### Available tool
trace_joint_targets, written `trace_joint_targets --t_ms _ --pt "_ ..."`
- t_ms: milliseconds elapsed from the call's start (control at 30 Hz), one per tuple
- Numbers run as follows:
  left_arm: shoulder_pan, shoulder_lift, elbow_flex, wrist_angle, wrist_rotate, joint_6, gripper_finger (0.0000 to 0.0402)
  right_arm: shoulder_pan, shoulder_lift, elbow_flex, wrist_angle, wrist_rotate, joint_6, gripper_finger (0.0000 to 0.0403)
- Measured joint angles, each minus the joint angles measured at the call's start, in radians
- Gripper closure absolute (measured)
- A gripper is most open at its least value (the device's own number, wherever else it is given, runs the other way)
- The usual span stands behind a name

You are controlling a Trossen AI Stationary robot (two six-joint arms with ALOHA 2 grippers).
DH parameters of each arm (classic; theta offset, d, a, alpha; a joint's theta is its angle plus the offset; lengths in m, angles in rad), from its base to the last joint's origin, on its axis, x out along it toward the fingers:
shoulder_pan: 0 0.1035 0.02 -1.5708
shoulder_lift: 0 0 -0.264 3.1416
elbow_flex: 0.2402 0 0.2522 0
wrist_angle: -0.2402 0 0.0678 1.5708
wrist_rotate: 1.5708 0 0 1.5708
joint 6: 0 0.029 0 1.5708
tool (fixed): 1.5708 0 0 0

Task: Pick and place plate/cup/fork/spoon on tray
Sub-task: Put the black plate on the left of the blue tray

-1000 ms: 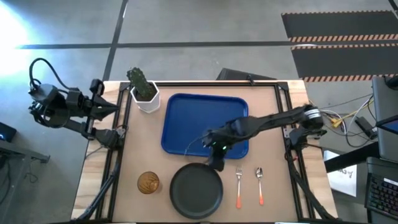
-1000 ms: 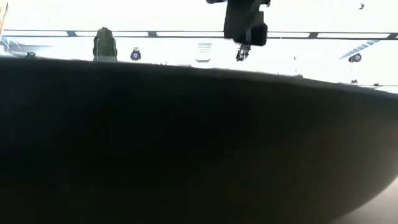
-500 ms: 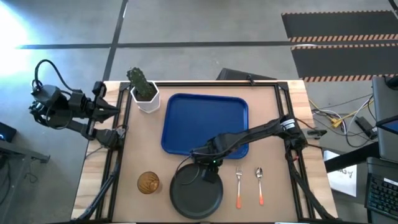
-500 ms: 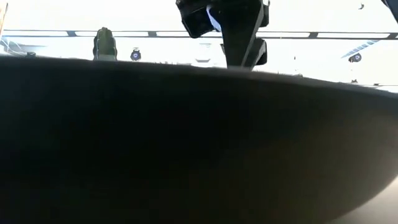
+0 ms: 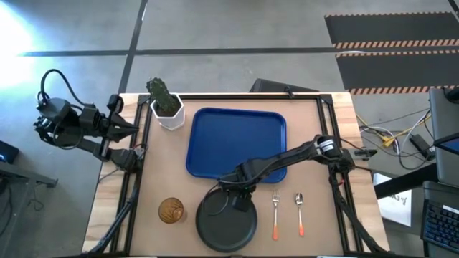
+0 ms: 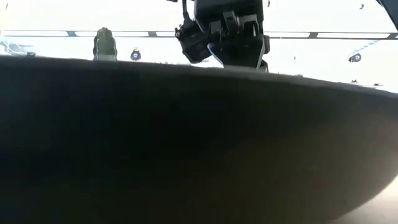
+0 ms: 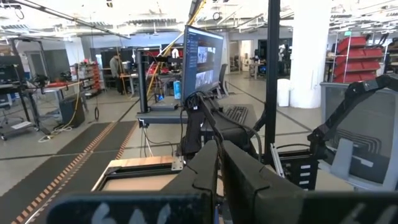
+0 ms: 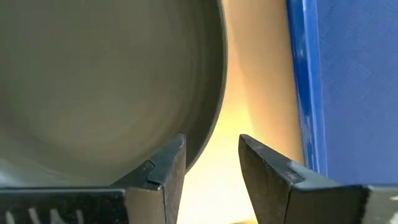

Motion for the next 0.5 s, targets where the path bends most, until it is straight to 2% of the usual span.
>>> trace_joint_targets --t_ms 500 --pt "0.000 0.000 0.000 0.000 0.022 0.000 0.0395 0.000 0.037 -0.043 0.152 -0.002 0.006 0.0266"
